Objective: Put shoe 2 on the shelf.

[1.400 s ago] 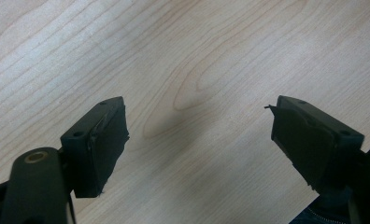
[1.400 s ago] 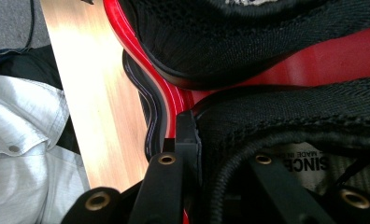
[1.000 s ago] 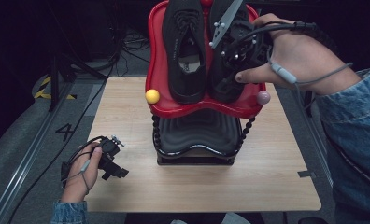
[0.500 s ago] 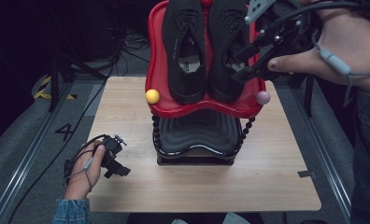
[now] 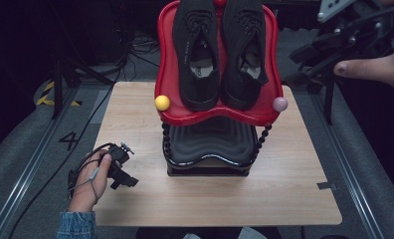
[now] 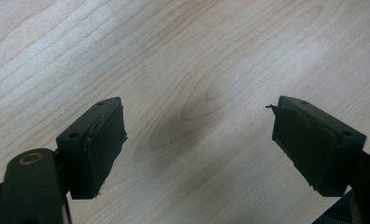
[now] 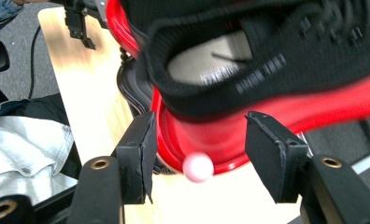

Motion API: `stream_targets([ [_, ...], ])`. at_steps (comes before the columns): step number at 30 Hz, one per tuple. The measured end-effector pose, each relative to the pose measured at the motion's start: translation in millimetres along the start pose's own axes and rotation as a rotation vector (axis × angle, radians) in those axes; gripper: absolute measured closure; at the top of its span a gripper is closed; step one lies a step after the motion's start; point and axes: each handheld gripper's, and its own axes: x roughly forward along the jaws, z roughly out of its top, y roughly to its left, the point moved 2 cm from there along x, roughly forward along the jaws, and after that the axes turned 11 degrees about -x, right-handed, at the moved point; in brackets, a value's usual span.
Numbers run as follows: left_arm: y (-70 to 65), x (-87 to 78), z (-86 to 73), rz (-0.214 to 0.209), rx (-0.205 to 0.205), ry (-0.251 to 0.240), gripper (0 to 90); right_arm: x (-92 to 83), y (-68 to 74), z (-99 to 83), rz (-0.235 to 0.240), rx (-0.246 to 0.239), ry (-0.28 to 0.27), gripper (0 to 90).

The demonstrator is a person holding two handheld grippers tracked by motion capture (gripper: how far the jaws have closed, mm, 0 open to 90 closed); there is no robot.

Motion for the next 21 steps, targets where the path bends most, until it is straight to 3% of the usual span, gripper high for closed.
stream_targets([
  [13,0.1,0.3,4.2,0.002,-0.004,-0.007,18.4,-6.6,-11.1,-63.2,-0.025,0.133,0.029,42.3],
  [16,1.2,0.0,3.2,0.003,-0.033,-0.017,18.8,-4.2,-13.2,-75.2,-0.023,0.155,0.037,40.3],
  [21,3.2,0.7,-0.2,0.004,-0.028,-0.022,18.8,5.6,-13.8,-93.7,-0.012,0.185,0.045,40.0],
])
